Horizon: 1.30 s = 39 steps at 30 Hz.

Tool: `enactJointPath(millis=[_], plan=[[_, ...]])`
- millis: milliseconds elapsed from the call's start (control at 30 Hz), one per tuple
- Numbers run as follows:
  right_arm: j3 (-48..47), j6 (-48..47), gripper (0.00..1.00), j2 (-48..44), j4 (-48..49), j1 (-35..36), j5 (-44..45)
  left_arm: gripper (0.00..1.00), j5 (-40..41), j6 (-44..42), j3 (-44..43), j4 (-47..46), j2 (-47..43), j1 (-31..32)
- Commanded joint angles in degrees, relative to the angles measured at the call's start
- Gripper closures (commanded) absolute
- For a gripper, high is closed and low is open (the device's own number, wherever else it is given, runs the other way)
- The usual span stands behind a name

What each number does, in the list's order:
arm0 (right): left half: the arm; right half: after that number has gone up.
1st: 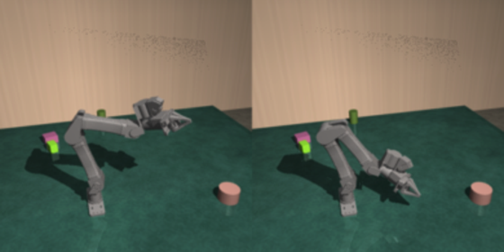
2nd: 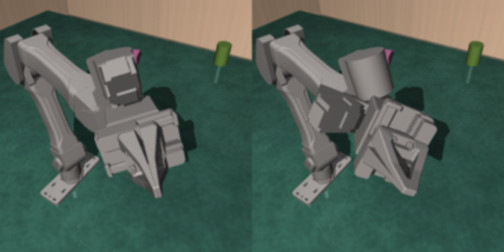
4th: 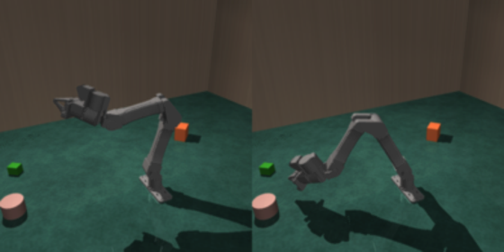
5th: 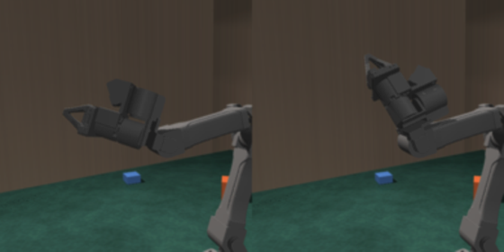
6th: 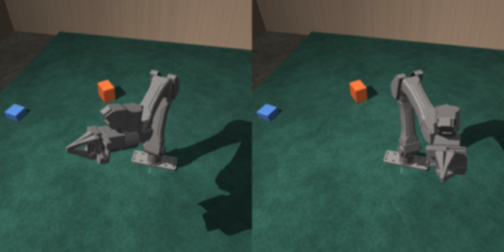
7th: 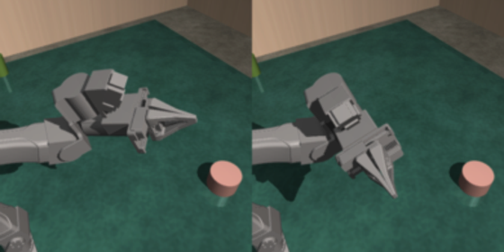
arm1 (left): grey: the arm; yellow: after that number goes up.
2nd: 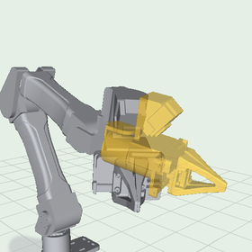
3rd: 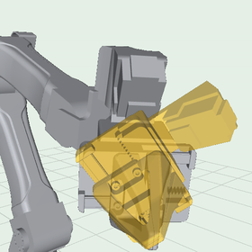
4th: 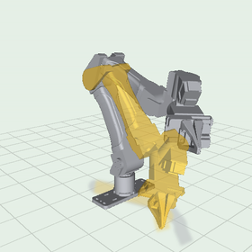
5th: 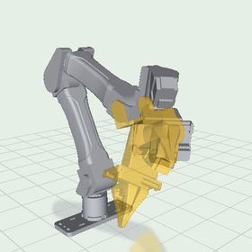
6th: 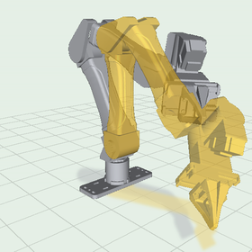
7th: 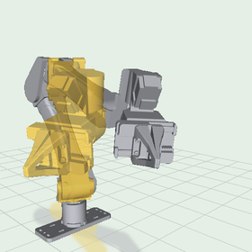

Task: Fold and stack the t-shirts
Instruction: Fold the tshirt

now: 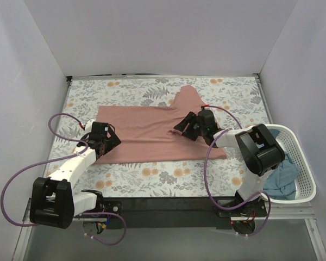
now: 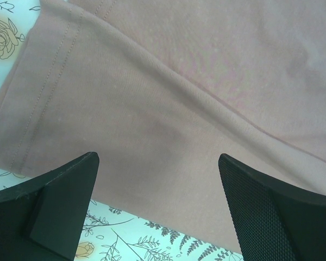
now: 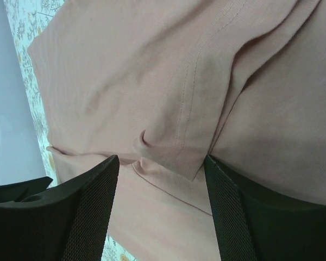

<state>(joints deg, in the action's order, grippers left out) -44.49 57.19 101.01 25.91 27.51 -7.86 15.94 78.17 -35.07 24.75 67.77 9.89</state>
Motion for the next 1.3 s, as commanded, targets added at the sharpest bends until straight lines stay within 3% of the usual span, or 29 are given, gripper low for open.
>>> enactJointPath(millis=[0, 500, 933, 1267], plan=[[-2.62, 0.38, 0.3, 1.12, 2.56, 0.35, 0.04, 0.08, -0.04, -0.83, -0.7, -1.11, -1.15, 0.13], [-19.4, -4.27, 0.35, 10.17, 2.39, 0.62, -7.79, 0.08, -0.04, -1.0, -0.79, -1.11, -1.5, 0.22], [-9.83, -16.31, 0.35, -5.12, -2.61, -5.44, -4.71, 0.08, -0.3, -0.74, -0.7, -1.2, -1.76, 0.22], [-10.35, -13.6, 0.35, 0.58, -3.85, -5.89, -4.62, 0.08, -0.12, -0.74, -0.7, -1.2, -1.85, 0.22]])
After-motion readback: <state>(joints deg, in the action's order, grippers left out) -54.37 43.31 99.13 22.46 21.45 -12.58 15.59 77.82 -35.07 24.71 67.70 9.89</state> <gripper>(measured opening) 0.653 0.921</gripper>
